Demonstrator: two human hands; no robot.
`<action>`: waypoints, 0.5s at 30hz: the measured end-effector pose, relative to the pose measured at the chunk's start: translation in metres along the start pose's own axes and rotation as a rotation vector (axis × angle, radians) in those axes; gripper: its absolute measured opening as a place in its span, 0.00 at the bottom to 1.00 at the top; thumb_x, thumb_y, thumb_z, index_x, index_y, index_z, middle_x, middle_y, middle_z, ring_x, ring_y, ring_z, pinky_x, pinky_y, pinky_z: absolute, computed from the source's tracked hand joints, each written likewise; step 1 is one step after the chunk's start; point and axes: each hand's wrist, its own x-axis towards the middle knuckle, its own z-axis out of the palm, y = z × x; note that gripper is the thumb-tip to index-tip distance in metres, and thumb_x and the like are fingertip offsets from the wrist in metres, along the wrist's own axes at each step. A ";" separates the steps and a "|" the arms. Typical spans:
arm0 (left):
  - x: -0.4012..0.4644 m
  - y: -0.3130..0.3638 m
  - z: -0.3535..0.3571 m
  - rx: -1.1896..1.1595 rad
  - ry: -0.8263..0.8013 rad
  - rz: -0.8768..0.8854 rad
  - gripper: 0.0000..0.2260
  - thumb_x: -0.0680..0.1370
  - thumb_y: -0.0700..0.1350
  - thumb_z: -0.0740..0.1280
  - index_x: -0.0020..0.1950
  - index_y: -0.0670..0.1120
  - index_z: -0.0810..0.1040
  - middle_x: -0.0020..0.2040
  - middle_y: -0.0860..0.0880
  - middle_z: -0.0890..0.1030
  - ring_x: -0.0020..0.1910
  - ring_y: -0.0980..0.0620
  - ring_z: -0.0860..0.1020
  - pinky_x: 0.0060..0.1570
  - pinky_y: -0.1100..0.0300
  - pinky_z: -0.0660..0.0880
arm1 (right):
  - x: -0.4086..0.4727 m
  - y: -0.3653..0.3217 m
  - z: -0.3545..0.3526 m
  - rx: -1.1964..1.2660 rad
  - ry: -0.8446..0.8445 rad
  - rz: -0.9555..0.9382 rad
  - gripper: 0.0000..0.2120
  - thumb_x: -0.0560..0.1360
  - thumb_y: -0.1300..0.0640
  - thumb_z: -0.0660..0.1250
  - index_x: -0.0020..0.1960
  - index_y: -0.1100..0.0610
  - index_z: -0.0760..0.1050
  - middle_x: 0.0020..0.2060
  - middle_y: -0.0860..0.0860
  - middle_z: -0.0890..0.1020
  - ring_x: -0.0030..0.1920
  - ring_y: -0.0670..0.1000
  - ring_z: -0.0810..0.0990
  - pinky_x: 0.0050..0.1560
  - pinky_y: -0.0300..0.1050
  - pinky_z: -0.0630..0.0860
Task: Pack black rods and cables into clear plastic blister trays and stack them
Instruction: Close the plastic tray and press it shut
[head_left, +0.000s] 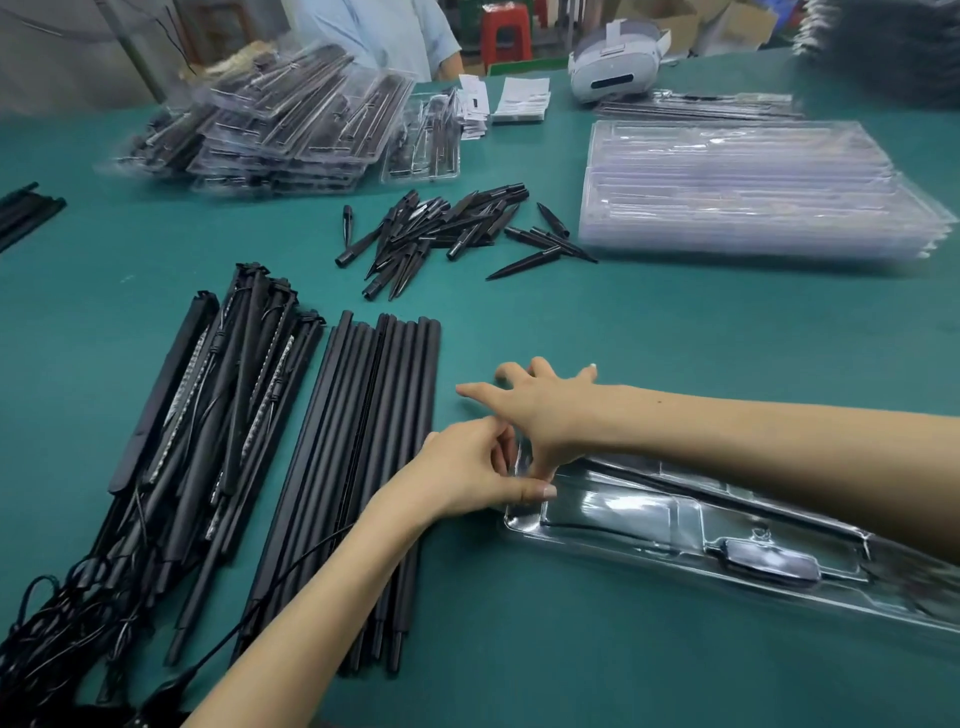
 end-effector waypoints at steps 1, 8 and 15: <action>0.003 0.001 -0.001 -0.001 -0.015 -0.007 0.22 0.68 0.57 0.75 0.53 0.46 0.74 0.35 0.56 0.75 0.35 0.58 0.73 0.40 0.59 0.69 | 0.000 0.001 0.000 0.012 -0.001 -0.004 0.56 0.65 0.53 0.79 0.77 0.41 0.42 0.71 0.53 0.57 0.71 0.59 0.56 0.62 0.80 0.57; 0.015 -0.001 0.001 0.095 -0.073 -0.070 0.19 0.65 0.59 0.76 0.39 0.51 0.69 0.35 0.54 0.74 0.34 0.56 0.74 0.36 0.59 0.70 | 0.006 0.004 0.009 0.023 0.042 -0.065 0.54 0.65 0.54 0.79 0.77 0.42 0.45 0.70 0.52 0.58 0.69 0.57 0.57 0.59 0.81 0.58; 0.008 0.005 -0.001 0.119 -0.082 0.024 0.14 0.70 0.57 0.73 0.47 0.54 0.72 0.35 0.56 0.75 0.35 0.57 0.74 0.37 0.58 0.72 | 0.010 0.004 0.010 0.032 0.074 -0.086 0.51 0.63 0.56 0.79 0.75 0.41 0.52 0.68 0.52 0.59 0.66 0.57 0.58 0.56 0.84 0.59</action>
